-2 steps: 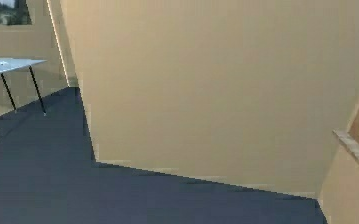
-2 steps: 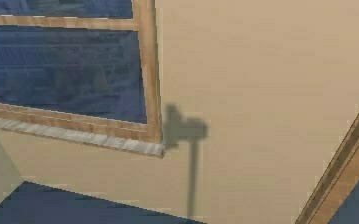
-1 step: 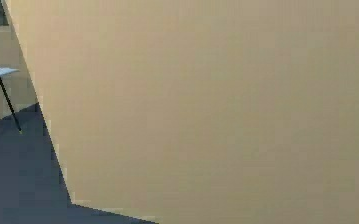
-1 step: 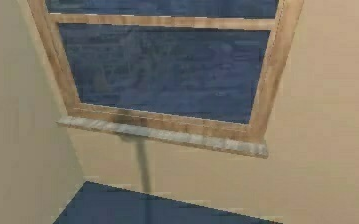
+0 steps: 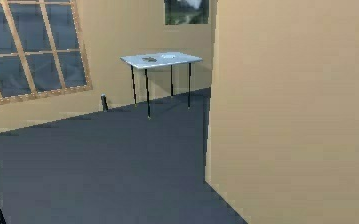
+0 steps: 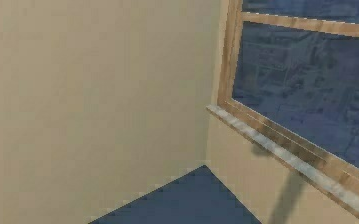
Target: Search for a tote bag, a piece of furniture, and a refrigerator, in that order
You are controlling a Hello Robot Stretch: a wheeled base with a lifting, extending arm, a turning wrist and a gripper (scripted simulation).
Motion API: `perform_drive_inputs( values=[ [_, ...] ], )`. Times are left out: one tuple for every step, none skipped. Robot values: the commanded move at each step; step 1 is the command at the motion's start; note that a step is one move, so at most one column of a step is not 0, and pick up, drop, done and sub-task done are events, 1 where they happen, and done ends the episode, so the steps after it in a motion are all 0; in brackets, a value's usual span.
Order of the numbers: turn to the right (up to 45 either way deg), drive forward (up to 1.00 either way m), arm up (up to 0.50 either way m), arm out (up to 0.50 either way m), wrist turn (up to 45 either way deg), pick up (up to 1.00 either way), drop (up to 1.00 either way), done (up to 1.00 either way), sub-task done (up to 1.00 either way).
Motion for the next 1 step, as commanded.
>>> perform_drive_inputs(
  values=[
    [-6.0, 0.0, 0.0, 0.0, 0.0, 0.0, 0.0, 0.0, 0.0]
  ],
)
